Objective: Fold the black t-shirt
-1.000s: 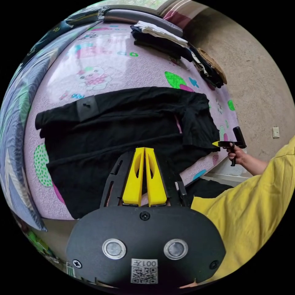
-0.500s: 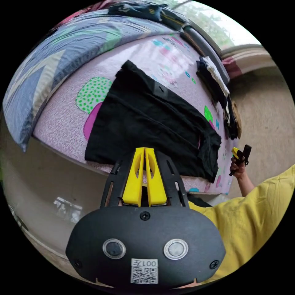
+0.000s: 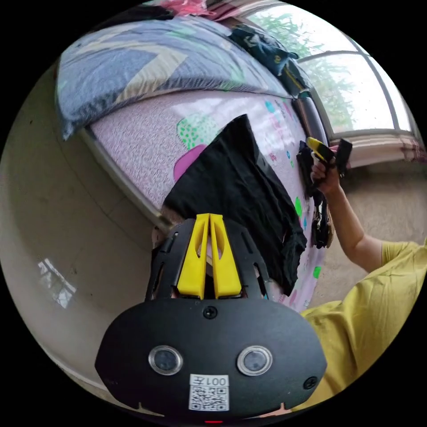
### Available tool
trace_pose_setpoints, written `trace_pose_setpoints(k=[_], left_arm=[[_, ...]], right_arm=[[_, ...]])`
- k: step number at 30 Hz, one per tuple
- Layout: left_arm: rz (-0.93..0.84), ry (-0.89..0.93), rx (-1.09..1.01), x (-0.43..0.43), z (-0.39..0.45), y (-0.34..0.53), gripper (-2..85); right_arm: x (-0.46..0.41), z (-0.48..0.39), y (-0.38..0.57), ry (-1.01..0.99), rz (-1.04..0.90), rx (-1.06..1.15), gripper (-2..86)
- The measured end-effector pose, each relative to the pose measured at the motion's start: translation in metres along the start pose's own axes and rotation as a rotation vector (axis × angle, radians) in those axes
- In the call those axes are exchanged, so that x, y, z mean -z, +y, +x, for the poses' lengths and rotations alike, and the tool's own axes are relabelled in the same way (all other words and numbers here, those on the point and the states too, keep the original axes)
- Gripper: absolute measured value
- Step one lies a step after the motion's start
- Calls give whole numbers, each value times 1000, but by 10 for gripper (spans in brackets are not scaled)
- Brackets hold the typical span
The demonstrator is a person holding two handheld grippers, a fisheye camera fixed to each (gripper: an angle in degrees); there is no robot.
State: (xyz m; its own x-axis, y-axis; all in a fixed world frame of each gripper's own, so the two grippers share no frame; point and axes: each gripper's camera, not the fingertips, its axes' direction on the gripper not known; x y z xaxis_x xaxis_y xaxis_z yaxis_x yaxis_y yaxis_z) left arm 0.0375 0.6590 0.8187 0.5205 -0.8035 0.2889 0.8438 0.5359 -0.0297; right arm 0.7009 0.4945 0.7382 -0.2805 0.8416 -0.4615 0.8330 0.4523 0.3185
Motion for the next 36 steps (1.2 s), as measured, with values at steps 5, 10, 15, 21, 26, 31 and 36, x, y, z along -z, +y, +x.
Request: trace_pose_setpoints(k=[5, 10, 15, 21, 26, 31, 36], left_arm=[[64, 6, -146, 3, 11, -15, -13], [71, 66, -165, 0, 0, -14, -12], [54, 101, -135, -3, -18, -11, -12], [42, 127, -117, -7, -33, -13, -13], [31, 141, -112, -10, -40, -13, -13], [28, 150, -111, -12, -43, -12, -13], [27, 151, -116, -13, -43, -11, -13]], right_arm=[[-124, -11, -32, 264, -249, 55, 7], [-206, -11, -35, 444, -322, 55, 5], [-246, -9, -44, 666, -287, 76, 3], [-287, -1, -51, 697, -359, 116, 6], [-310, 3, -56, 725, -384, 158, 8], [-320, 14, -60, 815, -368, 139, 7], [-319, 23, -67, 748, -370, 125, 1]])
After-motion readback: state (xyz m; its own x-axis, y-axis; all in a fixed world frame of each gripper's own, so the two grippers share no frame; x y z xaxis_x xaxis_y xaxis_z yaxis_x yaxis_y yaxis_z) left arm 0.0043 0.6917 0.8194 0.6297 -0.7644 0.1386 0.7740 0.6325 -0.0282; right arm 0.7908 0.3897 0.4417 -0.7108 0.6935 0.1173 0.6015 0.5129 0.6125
